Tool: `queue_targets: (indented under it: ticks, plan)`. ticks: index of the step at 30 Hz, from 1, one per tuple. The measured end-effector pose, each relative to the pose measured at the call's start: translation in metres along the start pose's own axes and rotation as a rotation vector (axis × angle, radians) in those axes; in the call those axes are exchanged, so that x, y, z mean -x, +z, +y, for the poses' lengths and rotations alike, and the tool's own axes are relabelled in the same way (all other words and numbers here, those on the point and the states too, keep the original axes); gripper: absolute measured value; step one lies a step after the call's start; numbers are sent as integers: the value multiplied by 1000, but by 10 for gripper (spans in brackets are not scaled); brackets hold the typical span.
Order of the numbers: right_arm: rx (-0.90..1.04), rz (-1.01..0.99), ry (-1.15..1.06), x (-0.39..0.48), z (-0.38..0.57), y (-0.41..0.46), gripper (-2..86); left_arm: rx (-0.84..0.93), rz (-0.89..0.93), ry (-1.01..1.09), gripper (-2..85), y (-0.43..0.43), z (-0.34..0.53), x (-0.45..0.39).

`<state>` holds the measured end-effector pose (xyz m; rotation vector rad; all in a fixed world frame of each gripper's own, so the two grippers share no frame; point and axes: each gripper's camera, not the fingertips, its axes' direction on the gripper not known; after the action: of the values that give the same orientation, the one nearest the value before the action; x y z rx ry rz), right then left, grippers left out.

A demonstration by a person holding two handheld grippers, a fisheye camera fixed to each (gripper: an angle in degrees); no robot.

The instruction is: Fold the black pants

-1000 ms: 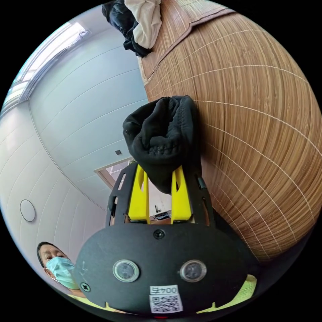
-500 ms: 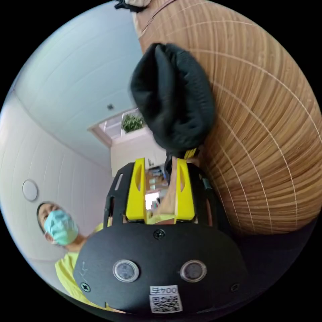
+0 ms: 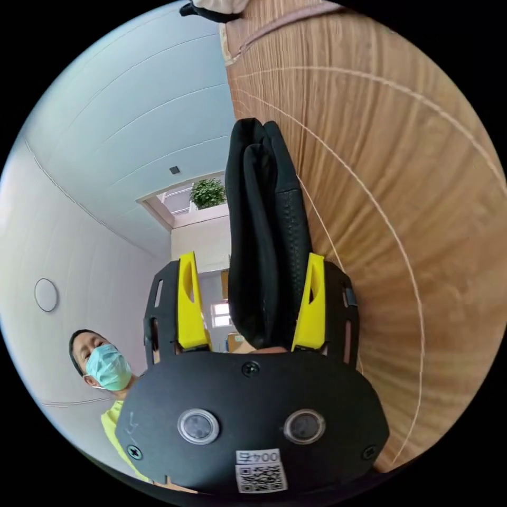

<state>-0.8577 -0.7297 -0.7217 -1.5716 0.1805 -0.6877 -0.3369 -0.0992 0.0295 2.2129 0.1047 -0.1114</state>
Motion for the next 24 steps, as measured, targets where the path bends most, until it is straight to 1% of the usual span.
queue_targets:
  ticks: [1, 3, 4, 5, 6, 10, 14, 16, 18, 20, 21, 24]
  plan:
    - [24, -30, 2, -2, -10, 7, 254, 1, -3, 5, 0, 1, -2, -1]
    - [64, -20, -6, -1, -23, 15, 231, -1, 5, -3, 0, 4, -7, -2]
    - [79, 4, -16, 1, -28, 18, 193, -3, 4, -7, 0, 4, -8, -3]
    - [73, 71, 0, 1, -29, 17, 136, 0, -10, -10, 0, 5, -10, -4]
    - [59, 95, 8, 0, -29, 16, 129, 11, -44, -12, 0, 7, -11, -8]
    - [13, 47, 52, -8, -24, 5, 98, 61, -118, 41, 0, 7, -1, -25]
    - [31, 16, 58, -6, -22, -3, 99, 70, -190, 143, 1, 8, 10, -44]
    - [51, -4, 46, -3, -21, -6, 111, 67, -214, 158, 1, 14, 12, -47]
    - [63, 9, 16, 5, -18, -9, 138, 51, -217, 134, 1, 27, 9, -43]
    - [79, -20, -33, 18, -14, -13, 206, 40, -257, 70, 1, 40, 7, -33]
    - [85, -27, -39, 22, -14, -14, 217, 29, -199, 34, 0, 47, 7, -27]
    - [130, 44, -58, 38, -10, -16, 226, -4, -145, 1, 0, 64, 16, -25]
